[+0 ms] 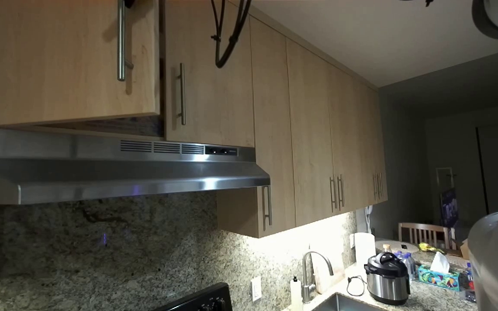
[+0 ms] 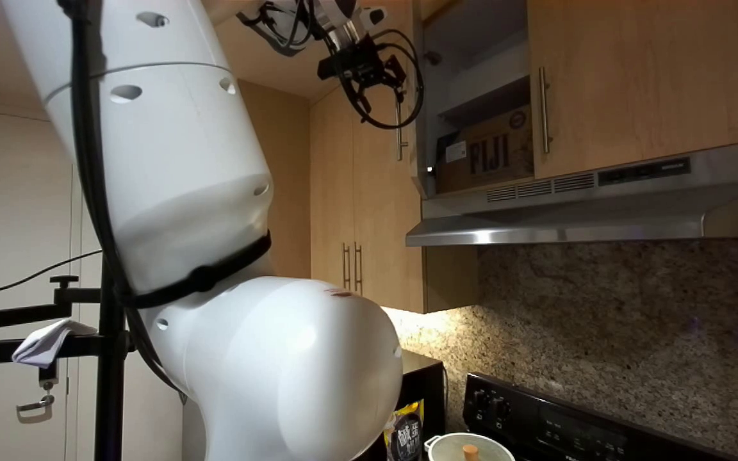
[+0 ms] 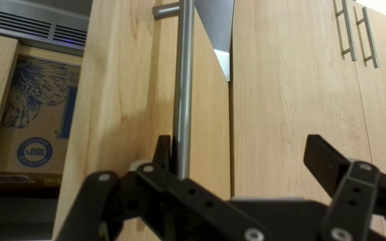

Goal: Open the top left cabinet door

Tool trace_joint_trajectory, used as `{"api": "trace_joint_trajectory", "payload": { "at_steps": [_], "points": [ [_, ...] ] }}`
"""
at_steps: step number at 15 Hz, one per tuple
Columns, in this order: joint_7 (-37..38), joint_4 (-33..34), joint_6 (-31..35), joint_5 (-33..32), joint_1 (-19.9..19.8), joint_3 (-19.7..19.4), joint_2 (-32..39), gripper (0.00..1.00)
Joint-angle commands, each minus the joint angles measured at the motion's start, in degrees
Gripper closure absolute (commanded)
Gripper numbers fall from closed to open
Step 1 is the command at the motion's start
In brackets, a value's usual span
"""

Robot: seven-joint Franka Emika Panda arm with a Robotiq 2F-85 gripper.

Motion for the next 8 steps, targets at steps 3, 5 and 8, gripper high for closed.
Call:
{"api": "trace_joint_trajectory", "payload": {
  "at_steps": [3,5,8],
  "points": [
    [0.1,7.1,4.1,-2.4,0.7,3.5,7.3,0.00],
    [0.1,8.1,2.6,-4.3,0.2,4.2,7.6,0.00],
    [3.2,10.4,-0.1,-9.7,-1.7,6.4,7.9,0.00]
  ]
}}
